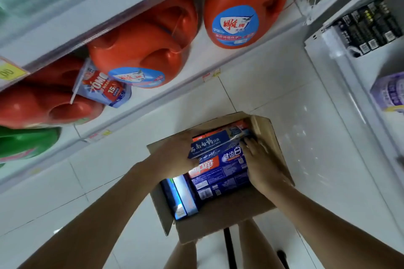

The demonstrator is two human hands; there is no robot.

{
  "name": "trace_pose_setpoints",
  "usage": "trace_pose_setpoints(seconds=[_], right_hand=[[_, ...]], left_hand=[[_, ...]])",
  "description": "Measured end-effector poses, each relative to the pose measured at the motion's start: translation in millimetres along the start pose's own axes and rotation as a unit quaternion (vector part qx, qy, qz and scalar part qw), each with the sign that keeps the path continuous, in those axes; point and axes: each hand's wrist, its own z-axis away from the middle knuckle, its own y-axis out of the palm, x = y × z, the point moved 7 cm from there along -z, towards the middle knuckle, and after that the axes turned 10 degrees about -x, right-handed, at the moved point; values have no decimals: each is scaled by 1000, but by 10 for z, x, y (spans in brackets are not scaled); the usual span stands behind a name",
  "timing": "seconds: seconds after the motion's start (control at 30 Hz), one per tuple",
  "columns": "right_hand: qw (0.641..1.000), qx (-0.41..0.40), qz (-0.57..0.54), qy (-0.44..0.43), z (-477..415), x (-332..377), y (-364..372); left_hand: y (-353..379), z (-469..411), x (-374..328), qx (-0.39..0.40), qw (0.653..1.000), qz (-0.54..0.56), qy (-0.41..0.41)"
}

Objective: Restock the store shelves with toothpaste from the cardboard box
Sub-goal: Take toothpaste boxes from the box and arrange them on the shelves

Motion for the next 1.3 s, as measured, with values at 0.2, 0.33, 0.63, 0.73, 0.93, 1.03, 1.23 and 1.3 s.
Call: trace_pose_setpoints(seconds=[0.2,0.33,0.63,0.73,0.93,1.03,1.23,1.3], right_hand=[[991,119,-33,-44,-428,285,86],[986,162,22,-39,-559,300,117],[965,236,109,-43,-502,308,190],[966,249,67,-20,-313,288,39],[973,229,27,-14,135,240,-719],[974,226,-33,2,462,270,-1166],[882,284,-370,62,1220,578,-2257],[827,306,-467,71,1460,697,-2626]], left_hand=[[-453,530,378,-5,983,155,-99],[-334,749,504,7,929,326,-176],[-137,1105,536,48,760,617,-197],[-257,1246,497,10,713,672,-198],[-700,1770,375,-81,666,709,-219],[-969,2102,184,-100,638,732,-219],[-1527,2770,-306,-136,576,783,-192],[-1695,2949,-476,-128,576,787,-177]])
